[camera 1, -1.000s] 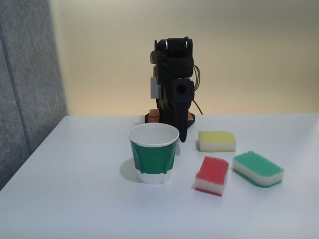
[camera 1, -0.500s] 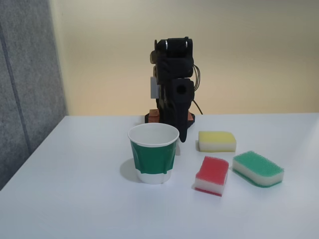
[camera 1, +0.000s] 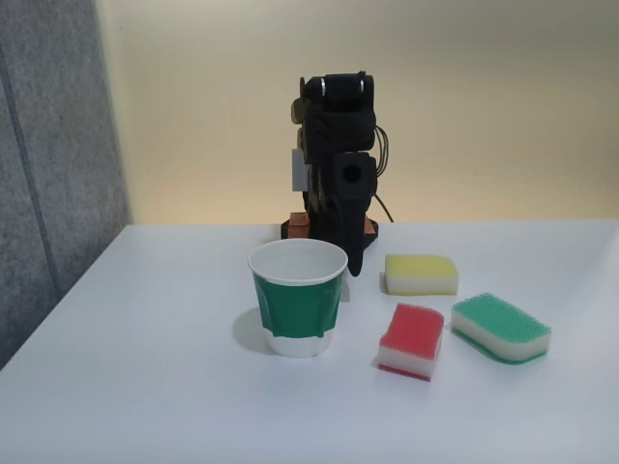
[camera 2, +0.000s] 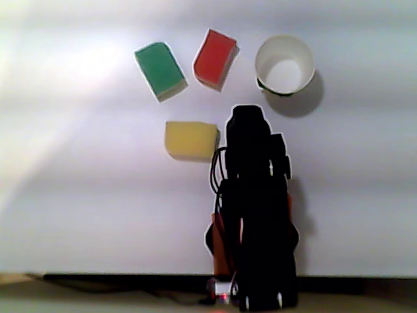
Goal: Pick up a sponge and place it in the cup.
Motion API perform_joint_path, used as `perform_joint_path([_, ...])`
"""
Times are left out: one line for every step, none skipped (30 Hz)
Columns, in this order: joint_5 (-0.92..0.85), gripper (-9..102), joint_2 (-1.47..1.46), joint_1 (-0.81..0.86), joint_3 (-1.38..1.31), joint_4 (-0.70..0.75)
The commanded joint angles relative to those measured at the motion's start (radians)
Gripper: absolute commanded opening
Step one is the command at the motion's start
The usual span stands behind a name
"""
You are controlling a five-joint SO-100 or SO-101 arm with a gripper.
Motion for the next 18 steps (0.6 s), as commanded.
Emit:
perform_joint_path([-0.014,0,0.012,0.0,0.003,0.098])
perform_joint_path([-0.014,0,0.012,0.0,0.003,0.104])
perform_joint_path([-0.014,0,0.012,0.0,0.003,0.106])
perform_joint_path([-0.014,0,0.012,0.0,0.003,0.106])
perform_joint_path([-0.014,0,0.012,0.0,0.003,0.106])
perform_joint_path([-0.014,0,0.012,0.0,0.003,0.106])
perform_joint_path([-0.014,0,0.012,0.0,0.003,0.106])
perform_joint_path([-0.014,0,0.012,0.0,0.003,0.106])
perform_joint_path([-0.014,0,0.012,0.0,0.003,0.106])
perform_joint_path([-0.014,0,0.012,0.0,0.003,0.106])
perform_joint_path([-0.014,0,0.012,0.0,0.003,0.106])
perform_joint_path([-0.014,0,0.012,0.0,0.003,0.106])
perform_joint_path([-0.014,0,0.012,0.0,0.003,0.106])
perform_joint_path([-0.014,0,0.012,0.0,0.003,0.106])
perform_joint_path([-0.014,0,0.012,0.0,0.003,0.106])
perform_joint_path([-0.014,0,0.012,0.0,0.003,0.106])
perform_joint_path([-0.014,0,0.012,0.0,0.003,0.106])
perform_joint_path([-0.014,0,0.012,0.0,0.003,0.106])
